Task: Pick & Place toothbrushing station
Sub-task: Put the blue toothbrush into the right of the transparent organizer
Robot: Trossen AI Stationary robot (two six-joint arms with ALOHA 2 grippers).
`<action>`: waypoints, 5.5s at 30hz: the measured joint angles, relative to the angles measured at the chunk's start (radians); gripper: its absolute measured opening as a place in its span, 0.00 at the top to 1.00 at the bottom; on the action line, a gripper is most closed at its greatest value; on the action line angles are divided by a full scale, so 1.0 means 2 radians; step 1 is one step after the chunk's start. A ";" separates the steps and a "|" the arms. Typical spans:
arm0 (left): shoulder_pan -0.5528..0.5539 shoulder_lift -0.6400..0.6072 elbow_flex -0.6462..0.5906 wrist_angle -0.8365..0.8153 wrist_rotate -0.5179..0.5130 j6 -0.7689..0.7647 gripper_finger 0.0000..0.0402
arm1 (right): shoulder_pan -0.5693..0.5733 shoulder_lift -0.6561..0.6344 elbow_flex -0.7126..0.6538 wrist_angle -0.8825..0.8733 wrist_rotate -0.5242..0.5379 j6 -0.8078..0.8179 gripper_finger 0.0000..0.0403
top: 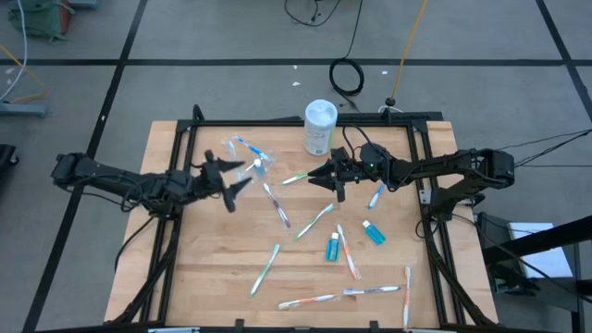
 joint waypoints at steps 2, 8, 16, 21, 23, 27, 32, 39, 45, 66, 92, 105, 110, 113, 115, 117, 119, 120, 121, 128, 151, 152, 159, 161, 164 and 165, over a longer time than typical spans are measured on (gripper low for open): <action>0.000 0.008 0.000 0.009 0.042 -0.009 0.39 | 0.000 0.000 0.000 0.000 0.000 0.000 0.72; 0.000 0.038 0.000 0.045 0.068 -0.008 0.39 | 0.000 0.000 0.000 0.000 0.000 0.000 0.72; 0.000 0.100 0.000 0.103 0.067 0.021 0.39 | 0.000 0.000 0.000 0.000 0.000 -0.028 0.72; 0.000 0.126 0.000 0.127 0.067 0.041 0.39 | 0.000 0.000 0.000 0.000 0.000 -0.036 0.72; 0.000 0.128 0.000 0.128 0.067 0.047 0.39 | 0.000 0.000 0.000 0.000 0.000 -0.044 0.72; 0.000 0.128 0.000 0.128 0.067 0.047 0.39 | 0.000 0.000 0.000 -0.001 0.000 -0.059 0.72; 0.000 0.128 0.000 0.128 0.067 0.046 0.39 | 0.000 0.000 0.000 -0.008 0.000 -0.060 0.72; 0.000 0.127 0.000 0.128 0.067 0.045 0.39 | 0.000 0.000 0.000 -0.015 0.000 -0.063 0.72; 0.000 0.127 0.000 0.128 0.067 0.045 0.39 | -0.003 0.000 0.000 -0.056 0.028 -0.041 0.72; 0.000 0.127 0.000 0.127 0.066 0.045 0.39 | 0.051 -0.147 0.000 -0.595 0.234 0.147 0.72; 0.000 0.127 0.000 0.128 0.066 0.043 0.39 | 0.032 -0.201 -0.082 -0.787 0.315 0.502 0.72; 0.000 0.127 0.000 0.128 0.066 0.043 0.39 | -0.048 -0.201 -0.090 -0.740 0.313 0.433 0.72; 0.000 0.127 0.000 0.128 0.066 0.043 0.39 | -0.063 -0.201 -0.090 -0.724 0.331 0.437 0.72; 0.000 0.127 0.000 0.128 0.066 0.043 0.39 | -0.064 -0.196 -0.100 -0.681 0.327 0.438 0.72; 0.000 0.127 0.000 0.128 0.066 0.043 0.39 | -0.064 -0.188 -0.108 -0.659 0.315 0.446 0.72; 0.000 0.127 0.000 0.128 0.066 0.043 0.39 | -0.065 -0.178 -0.115 -0.656 0.301 0.453 0.72; 0.000 0.127 0.000 0.128 0.066 0.043 0.39 | -0.070 -0.173 -0.119 -0.655 0.292 0.456 0.72; 0.000 0.127 0.000 0.128 0.066 0.043 0.39 | -0.073 -0.171 -0.122 -0.653 0.289 0.455 0.72; 0.000 0.127 0.000 0.128 0.066 0.043 0.39 | -0.076 -0.169 -0.123 -0.652 0.287 0.454 0.72; 0.000 0.127 0.000 0.128 0.066 0.044 0.39 | -0.104 -0.169 -0.124 -0.627 0.267 0.382 0.72; 0.000 0.127 0.000 0.128 0.066 0.045 0.39 | -0.119 -0.168 -0.126 -0.449 0.166 0.063 1.00; 0.000 0.127 0.000 0.128 0.066 0.045 0.39 | -0.119 -0.168 -0.126 -0.426 0.156 0.056 1.00; 0.000 0.127 0.000 0.128 0.066 0.045 0.39 | -0.103 -0.168 -0.126 -0.285 0.085 0.007 1.00; 0.000 0.127 0.000 0.128 0.066 0.045 0.39 | -0.090 -0.168 -0.126 -0.240 0.067 -0.004 1.00; 0.000 0.127 0.000 0.128 0.066 0.045 0.39 | -0.068 -0.168 -0.126 -0.167 0.039 -0.031 1.00; 0.000 0.127 0.000 0.128 0.066 0.045 0.39 | -0.060 -0.168 -0.126 -0.140 0.039 -0.042 1.00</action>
